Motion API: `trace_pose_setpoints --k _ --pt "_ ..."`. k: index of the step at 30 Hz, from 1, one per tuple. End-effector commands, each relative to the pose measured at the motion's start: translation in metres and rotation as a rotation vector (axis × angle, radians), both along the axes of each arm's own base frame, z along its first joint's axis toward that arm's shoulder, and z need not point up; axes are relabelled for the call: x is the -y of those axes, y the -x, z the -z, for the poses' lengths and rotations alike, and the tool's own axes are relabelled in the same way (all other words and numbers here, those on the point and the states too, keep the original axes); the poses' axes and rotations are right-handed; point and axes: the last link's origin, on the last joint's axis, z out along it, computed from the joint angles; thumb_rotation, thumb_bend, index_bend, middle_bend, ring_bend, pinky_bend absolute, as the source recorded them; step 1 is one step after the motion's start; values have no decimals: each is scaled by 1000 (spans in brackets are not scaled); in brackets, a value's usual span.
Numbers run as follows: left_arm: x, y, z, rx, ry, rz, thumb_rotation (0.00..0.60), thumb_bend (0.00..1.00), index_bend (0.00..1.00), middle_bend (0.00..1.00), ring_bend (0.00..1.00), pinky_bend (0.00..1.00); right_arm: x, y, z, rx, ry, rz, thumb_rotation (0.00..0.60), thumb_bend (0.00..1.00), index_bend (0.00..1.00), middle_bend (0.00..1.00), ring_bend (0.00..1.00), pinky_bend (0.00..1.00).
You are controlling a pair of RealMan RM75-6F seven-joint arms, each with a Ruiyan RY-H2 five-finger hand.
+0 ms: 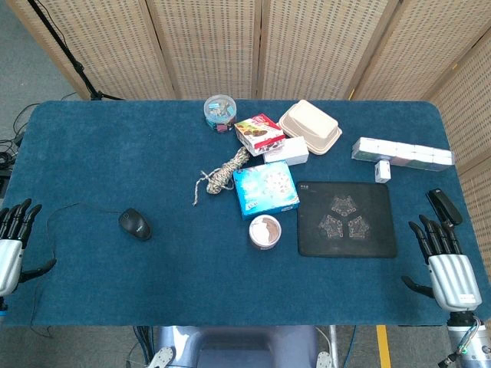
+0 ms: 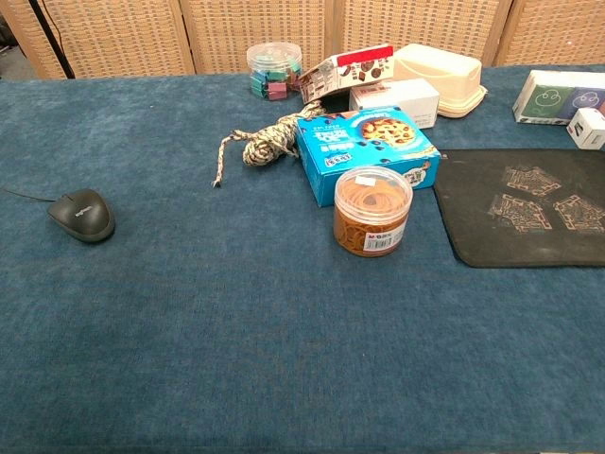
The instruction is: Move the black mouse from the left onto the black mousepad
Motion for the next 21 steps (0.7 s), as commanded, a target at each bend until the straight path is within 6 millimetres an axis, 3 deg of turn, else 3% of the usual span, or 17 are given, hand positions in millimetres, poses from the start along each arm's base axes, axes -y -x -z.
trace_pose_setpoints --k 1,10,15,17,21 --pt "1 1 -1 -5 0 -12 600 0 0 0 0 0 -2 -1 -1 -1 14 -9 600 0 0 0 0 0" --pt "1 0 0 -10 15 -10 600 0 0 0 0 0 -1 -1 -1 -2 17 -6 600 0 0 0 0 0" --pt "-11 0 5 -15 131 11 600 0 0 0 0 0 1 0 -3 7 41 4 600 0 0 0 0 0" --pt "-20 2 9 -58 166 26 600 0 0 0 0 0 1 1 -4 3 43 10 600 0 0 0 0 0" --pt "-61 -3 36 -167 277 130 600 0 0 0 0 0 3 4 -4 5 50 29 600 0 0 0 0 0"
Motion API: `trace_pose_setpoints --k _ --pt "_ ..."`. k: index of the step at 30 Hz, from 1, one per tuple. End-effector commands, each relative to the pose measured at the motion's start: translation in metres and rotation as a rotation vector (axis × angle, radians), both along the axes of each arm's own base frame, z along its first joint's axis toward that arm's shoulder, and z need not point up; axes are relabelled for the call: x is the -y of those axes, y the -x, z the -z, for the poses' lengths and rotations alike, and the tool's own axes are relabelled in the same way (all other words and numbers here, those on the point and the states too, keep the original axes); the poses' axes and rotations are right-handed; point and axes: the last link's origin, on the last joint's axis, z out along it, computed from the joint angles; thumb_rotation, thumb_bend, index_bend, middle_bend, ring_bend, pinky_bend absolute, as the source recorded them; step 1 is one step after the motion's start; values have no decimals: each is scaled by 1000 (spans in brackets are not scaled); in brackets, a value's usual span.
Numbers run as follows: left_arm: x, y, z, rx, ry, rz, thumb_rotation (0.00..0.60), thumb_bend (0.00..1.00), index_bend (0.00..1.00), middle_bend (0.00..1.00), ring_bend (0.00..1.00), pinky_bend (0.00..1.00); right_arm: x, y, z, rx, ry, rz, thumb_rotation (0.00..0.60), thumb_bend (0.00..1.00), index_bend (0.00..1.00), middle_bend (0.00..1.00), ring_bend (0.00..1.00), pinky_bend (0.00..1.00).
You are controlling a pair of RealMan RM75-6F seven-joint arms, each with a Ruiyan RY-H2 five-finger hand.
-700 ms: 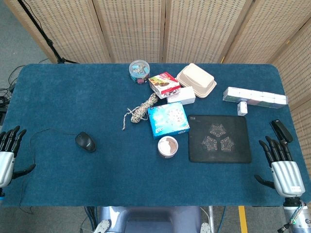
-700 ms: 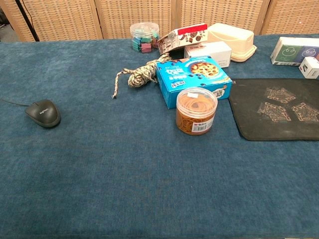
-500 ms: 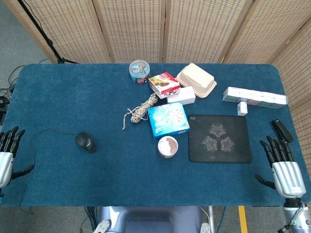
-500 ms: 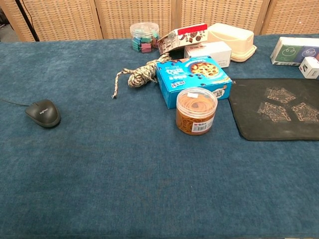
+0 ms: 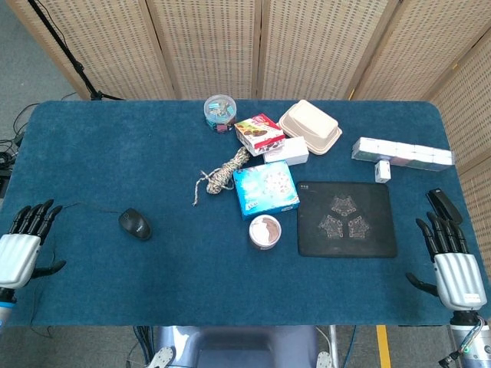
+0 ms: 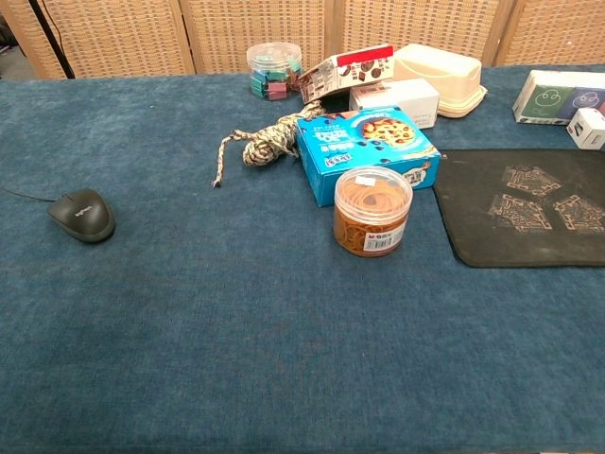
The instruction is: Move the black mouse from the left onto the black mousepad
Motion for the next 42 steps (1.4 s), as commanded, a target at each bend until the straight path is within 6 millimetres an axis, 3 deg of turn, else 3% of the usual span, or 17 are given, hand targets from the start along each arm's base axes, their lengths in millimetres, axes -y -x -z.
trace_pose_setpoints --k 1,9,14,23,27,30,35,42 --pt "-40 -7 27 -89 122 122 600 0 0 0 0 0 1 1 -1 3 8 8 600 0 0 0 0 0" --pt "-89 -25 77 -180 261 232 600 0 0 0 0 0 3 4 -5 20 20 20 600 0 0 0 0 0" --pt "-103 -35 100 -130 323 220 600 0 0 0 0 0 4 5 -7 25 26 26 600 0 0 0 0 0" --pt "-117 -40 113 -143 345 224 600 0 0 0 0 0 5 7 -8 28 28 41 600 0 0 0 0 0" --pt "-121 -40 116 -155 356 209 600 0 8 0 0 62 5 8 -7 30 27 47 600 0 0 0 0 0" --pt "-122 -39 120 -162 365 198 600 0 79 24 10 141 6 8 -7 32 25 50 600 0 0 0 0 0" --pt "-123 -37 124 -165 373 182 600 22 288 217 167 287 6 9 -7 34 28 51 600 0 0 0 0 0" --pt "-125 -38 125 -156 355 189 600 131 465 385 308 380 7 9 -7 38 26 56 600 0 0 0 0 0"
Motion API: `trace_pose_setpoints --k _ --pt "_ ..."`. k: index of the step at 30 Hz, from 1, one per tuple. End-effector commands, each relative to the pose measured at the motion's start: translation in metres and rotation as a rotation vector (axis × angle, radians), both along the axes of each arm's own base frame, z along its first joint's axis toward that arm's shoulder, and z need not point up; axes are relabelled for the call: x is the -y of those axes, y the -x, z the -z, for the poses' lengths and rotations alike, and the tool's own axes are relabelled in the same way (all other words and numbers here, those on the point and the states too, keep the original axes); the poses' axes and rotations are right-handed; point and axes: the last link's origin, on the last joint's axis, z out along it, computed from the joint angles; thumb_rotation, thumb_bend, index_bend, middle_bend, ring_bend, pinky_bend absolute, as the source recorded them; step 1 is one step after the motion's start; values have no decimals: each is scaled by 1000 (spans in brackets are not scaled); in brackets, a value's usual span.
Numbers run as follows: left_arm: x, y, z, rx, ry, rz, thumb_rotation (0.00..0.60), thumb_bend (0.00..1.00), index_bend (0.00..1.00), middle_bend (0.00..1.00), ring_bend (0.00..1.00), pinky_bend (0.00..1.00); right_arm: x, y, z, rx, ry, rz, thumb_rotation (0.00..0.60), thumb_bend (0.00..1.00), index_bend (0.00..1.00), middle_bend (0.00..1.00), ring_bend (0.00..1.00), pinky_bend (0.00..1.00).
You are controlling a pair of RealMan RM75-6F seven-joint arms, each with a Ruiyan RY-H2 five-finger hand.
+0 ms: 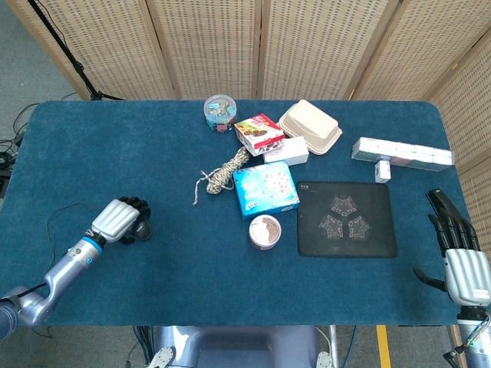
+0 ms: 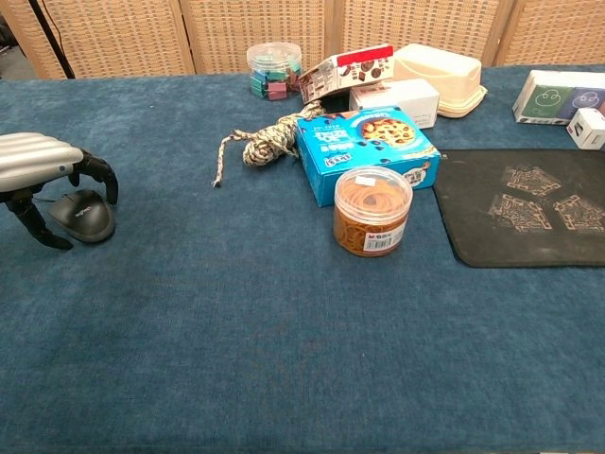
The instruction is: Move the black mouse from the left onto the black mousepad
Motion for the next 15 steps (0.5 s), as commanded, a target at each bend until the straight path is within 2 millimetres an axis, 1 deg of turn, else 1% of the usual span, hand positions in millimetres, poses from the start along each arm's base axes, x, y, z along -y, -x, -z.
trace_pose_setpoints --k 1,5,11,15 --pt "0 0 0 2 -5 2 600 149 479 399 319 387 0 0 0 1 -1 1 600 0 0 0 0 0" --pt "1 -1 -1 13 -14 9 600 212 518 436 351 412 0 0 0 2 -4 4 600 0 0 0 0 0" --pt "3 -1 -7 23 -30 23 600 260 540 455 368 425 0 1 1 6 -11 10 600 0 0 0 0 0" --pt "5 -3 -10 48 -34 23 600 269 540 455 369 425 0 0 1 5 -13 9 600 0 0 0 0 0"
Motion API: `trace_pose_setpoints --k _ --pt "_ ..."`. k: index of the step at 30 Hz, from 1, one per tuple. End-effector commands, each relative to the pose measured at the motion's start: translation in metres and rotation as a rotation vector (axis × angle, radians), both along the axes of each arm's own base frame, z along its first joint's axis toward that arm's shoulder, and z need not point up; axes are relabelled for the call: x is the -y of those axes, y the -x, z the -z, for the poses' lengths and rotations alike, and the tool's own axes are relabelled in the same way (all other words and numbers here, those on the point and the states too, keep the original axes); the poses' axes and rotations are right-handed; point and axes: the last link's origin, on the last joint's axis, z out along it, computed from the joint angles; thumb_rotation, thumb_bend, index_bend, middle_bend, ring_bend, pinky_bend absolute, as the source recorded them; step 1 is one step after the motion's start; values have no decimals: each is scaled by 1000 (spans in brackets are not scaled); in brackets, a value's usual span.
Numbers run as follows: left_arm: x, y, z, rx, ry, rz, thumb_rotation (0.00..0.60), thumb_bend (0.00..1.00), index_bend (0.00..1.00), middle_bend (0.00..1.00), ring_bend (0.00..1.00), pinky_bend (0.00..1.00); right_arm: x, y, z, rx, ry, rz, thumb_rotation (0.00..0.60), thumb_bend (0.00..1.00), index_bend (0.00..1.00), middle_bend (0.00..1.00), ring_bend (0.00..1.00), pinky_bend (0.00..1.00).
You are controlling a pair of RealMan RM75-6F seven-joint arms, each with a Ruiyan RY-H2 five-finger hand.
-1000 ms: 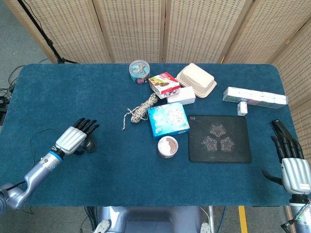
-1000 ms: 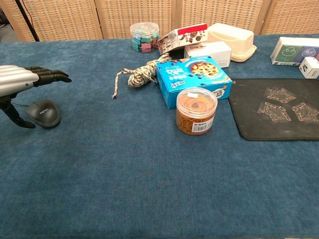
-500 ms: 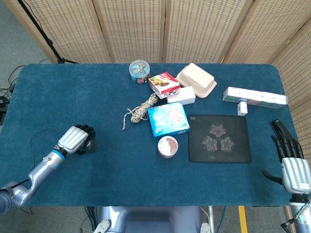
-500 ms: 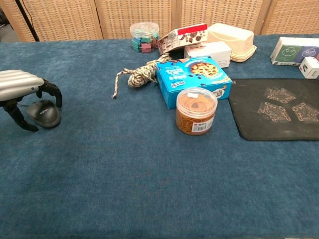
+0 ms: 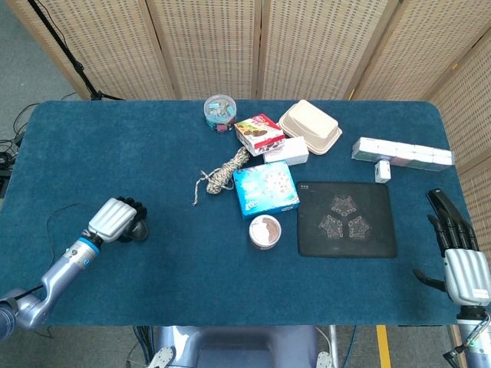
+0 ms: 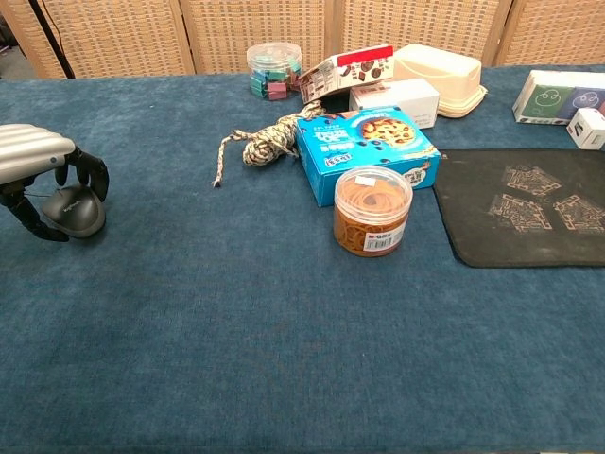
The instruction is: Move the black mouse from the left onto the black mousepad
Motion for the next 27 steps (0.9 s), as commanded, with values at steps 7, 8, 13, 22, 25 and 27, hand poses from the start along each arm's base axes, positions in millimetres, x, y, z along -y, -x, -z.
trace_pose_setpoints --k 7,8,13,22,25,27 --pt "24 -46 -7 103 35 171 600 265 534 455 367 425 0 0 0 2 -2 6 600 0 0 0 0 0" --pt "31 -55 -6 114 48 202 600 264 533 455 367 425 0 0 1 1 -3 7 600 0 0 0 0 0" --pt "59 -120 10 142 128 359 600 262 531 455 366 425 0 0 -1 0 -3 13 600 0 0 0 0 0" --pt "83 -199 54 159 167 543 600 242 531 455 366 425 0 2 -7 32 9 16 600 0 0 0 0 0" --pt "86 -217 70 155 180 584 600 242 531 455 366 425 0 3 -7 32 5 19 600 0 0 0 0 0" --pt "89 -227 79 153 190 609 600 240 530 455 366 425 0 4 -8 34 7 22 600 0 0 0 0 0"
